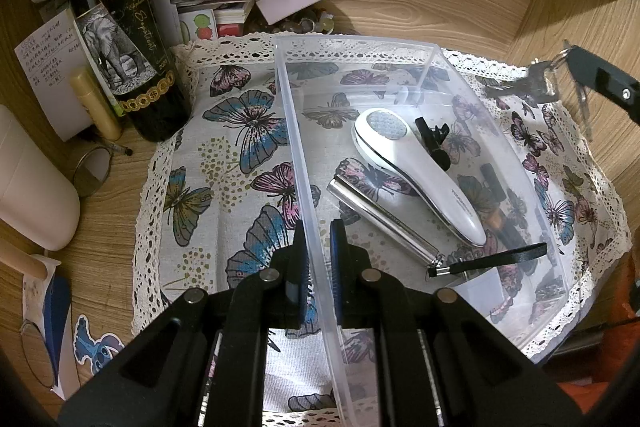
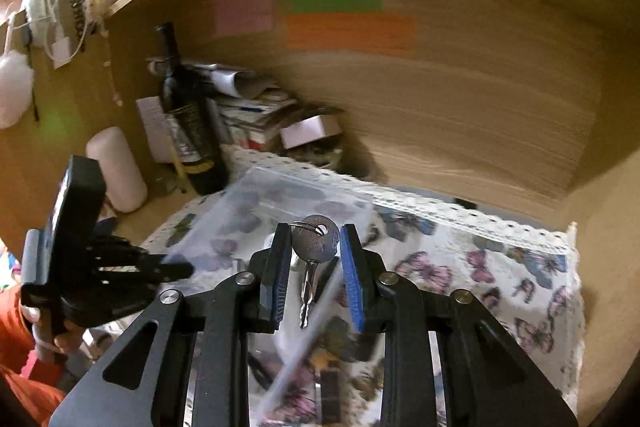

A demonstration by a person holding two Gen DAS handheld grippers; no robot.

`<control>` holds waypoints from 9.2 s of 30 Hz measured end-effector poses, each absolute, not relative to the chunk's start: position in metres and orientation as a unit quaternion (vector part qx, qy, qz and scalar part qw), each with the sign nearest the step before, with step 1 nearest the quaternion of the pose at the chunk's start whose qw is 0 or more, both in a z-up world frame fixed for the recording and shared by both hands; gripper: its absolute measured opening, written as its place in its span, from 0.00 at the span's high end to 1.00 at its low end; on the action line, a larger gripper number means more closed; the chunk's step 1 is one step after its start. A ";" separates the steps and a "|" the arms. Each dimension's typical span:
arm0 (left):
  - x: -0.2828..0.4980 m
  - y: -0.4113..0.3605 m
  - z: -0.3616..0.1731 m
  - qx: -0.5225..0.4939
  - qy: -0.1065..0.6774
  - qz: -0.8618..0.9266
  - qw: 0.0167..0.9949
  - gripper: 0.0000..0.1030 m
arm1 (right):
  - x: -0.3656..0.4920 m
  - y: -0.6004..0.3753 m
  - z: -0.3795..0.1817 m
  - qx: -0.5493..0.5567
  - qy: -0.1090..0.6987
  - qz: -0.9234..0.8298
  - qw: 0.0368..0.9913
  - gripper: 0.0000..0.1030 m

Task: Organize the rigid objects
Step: 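Carry the keys over the box, then lower the keys into the box and open the right tool, then grasp the small black object beside the box with the right tool, then drop the small black object into the box with the right tool, then grasp the black-and-gold cylindrical bottle with the right tool, then lower the black-and-gold bottle into the box and open the right tool, then grasp the round black cap on the cloth with the right tool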

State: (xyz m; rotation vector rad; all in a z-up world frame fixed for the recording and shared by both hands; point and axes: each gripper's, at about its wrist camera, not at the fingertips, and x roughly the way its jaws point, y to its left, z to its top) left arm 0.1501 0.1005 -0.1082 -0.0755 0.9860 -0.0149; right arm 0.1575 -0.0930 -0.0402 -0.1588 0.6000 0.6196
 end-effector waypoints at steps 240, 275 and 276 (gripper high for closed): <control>0.145 0.101 -0.108 -0.038 0.468 -0.015 0.883 0.90 | 0.149 -0.144 -0.087 -0.095 0.407 0.217 0.882 0.72; 0.146 0.101 -0.106 -0.034 0.466 -0.020 0.884 0.90 | 0.113 -0.148 -0.121 -0.074 0.441 0.203 0.871 0.72; 0.147 0.101 -0.106 -0.035 0.466 -0.020 0.884 0.90 | 0.117 -0.145 -0.117 -0.074 0.433 0.205 0.875 0.72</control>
